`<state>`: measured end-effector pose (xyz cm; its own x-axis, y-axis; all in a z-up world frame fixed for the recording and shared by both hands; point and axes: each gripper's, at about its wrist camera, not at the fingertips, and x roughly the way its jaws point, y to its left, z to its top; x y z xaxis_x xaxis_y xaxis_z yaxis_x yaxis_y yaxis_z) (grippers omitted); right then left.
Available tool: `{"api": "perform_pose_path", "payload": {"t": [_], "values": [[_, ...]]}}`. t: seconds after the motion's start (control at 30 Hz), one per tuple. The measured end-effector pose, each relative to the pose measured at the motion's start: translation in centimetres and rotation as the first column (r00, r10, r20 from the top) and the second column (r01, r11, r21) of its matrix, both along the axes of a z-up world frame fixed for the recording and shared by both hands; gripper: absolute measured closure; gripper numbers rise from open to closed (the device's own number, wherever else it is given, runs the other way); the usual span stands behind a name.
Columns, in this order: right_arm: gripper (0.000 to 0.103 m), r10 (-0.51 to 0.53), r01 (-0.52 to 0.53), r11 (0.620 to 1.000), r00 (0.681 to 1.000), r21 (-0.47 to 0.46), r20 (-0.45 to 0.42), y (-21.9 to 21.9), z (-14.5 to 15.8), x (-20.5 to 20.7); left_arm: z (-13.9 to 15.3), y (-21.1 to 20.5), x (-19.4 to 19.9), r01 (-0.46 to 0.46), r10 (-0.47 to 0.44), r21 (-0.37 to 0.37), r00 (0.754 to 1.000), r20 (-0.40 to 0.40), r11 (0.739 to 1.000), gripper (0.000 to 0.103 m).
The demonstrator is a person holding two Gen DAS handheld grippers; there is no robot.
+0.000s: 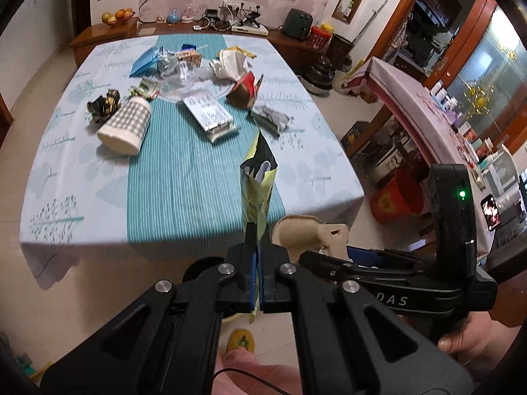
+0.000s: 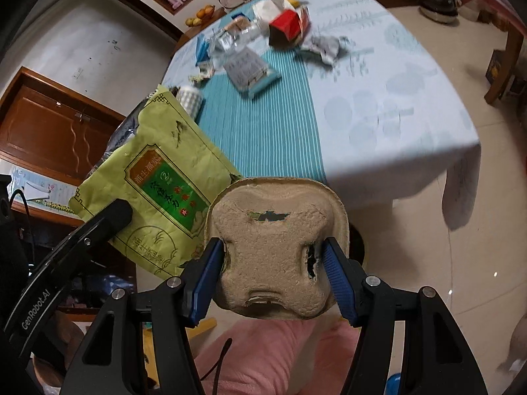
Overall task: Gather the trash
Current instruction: 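Carry the carton and bag down toward the black bin with both tools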
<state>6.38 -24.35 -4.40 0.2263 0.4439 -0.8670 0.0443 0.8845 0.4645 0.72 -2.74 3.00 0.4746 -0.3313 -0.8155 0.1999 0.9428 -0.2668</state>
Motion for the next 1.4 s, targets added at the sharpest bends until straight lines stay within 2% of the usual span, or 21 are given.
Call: {"api": "perform_pose_path", "payload": {"t": [0.3,0.57,0.73,0.93,1.17,1.4], "values": [[0.042,-0.016,0.015,1.000,0.997,-0.013,-0.070,1.1,-3.6,-3.2,-3.6,-0.2,-3.0,0.055,-0.052,0.046,0.996,-0.067,0.997,0.103],[0.042,-0.082,0.072,0.995,0.987,-0.073,-0.139,2.0,-9.5,-5.2,-9.1,0.1,-3.4,0.112,-0.104,0.066,0.988,-0.115,0.992,0.103],[0.042,-0.153,0.137,0.985,0.973,-0.101,-0.173,2.3,-15.5,-5.6,-14.7,0.7,-3.2,0.111,-0.098,0.077,0.984,-0.152,0.991,0.103],[0.042,-0.215,0.190,0.972,0.956,-0.137,-0.201,2.4,-24.0,-6.3,-23.1,1.3,-2.3,0.091,-0.069,0.101,0.977,-0.200,0.991,0.103],[0.041,-0.233,0.194,0.965,0.944,-0.177,-0.232,3.5,-33.5,-6.7,-33.2,1.7,-0.5,0.074,-0.044,0.121,0.971,-0.233,0.990,0.103],[0.039,-0.246,0.206,0.962,0.938,-0.177,-0.244,4.9,-41.0,-5.6,-40.3,1.6,1.0,0.082,-0.040,0.170,0.971,-0.237,0.982,0.103]]}}
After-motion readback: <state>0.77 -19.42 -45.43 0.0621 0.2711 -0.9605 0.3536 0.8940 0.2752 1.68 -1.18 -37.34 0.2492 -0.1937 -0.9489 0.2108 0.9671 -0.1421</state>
